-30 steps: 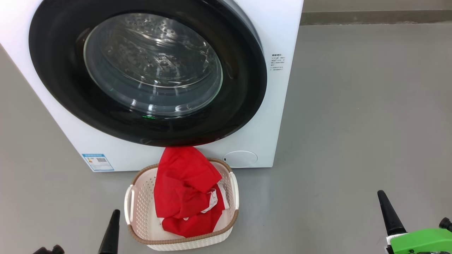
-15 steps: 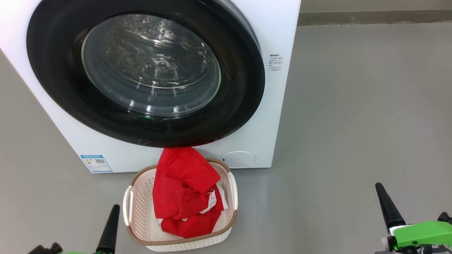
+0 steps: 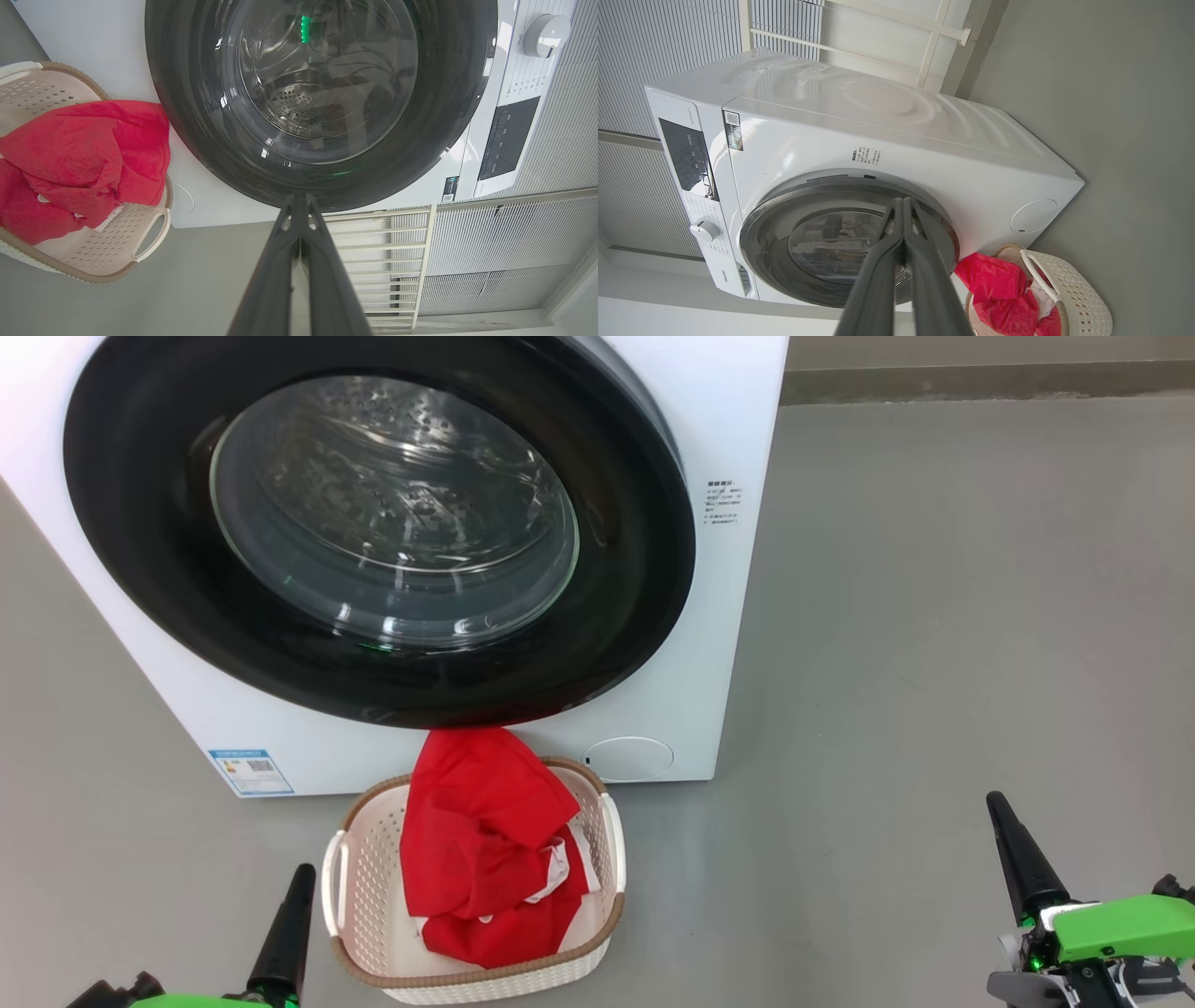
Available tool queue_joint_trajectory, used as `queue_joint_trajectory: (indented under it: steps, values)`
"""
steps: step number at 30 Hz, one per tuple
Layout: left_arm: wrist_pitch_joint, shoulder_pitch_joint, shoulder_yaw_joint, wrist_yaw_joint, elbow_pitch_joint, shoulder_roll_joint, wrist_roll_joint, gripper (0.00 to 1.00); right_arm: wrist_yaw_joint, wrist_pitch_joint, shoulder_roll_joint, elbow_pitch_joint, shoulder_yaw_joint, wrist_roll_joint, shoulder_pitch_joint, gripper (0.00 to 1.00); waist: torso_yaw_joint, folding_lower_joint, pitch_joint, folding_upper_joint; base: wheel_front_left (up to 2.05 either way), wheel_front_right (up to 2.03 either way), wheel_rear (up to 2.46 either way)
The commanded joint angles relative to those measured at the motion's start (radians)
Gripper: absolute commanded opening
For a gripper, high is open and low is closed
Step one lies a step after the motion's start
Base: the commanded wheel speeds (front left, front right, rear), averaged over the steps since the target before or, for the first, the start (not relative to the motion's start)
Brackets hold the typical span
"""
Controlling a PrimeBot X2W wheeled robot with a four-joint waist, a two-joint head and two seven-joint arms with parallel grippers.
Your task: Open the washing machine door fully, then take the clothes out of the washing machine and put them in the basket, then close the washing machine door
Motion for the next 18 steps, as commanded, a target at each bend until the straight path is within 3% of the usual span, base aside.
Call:
queue_joint_trajectory:
  steps: [1,12,18]
  values:
    - [0.009,-0.045,0.035,-0.006,-0.02,0.019,-0.033,0.0,-0.001,0.012,-0.006,-0.027,0.012,0.028,-0.052,0.0,-0.001,0.0,0.0,0.0,0.0,0.0,0.0]
    - [0.039,-0.061,0.043,-0.007,-0.019,0.021,-0.142,0.0,-0.001,0.041,-0.002,-0.027,0.009,0.11,-0.077,0.0,-0.005,0.0,-0.001,0.0,0.0,0.0,0.0]
    - [0.04,-0.061,0.044,-0.007,-0.019,0.02,-0.14,0.0,-0.001,0.041,-0.002,-0.027,0.009,0.11,-0.077,0.0,-0.005,0.0,-0.001,0.0,0.0,0.0,0.0]
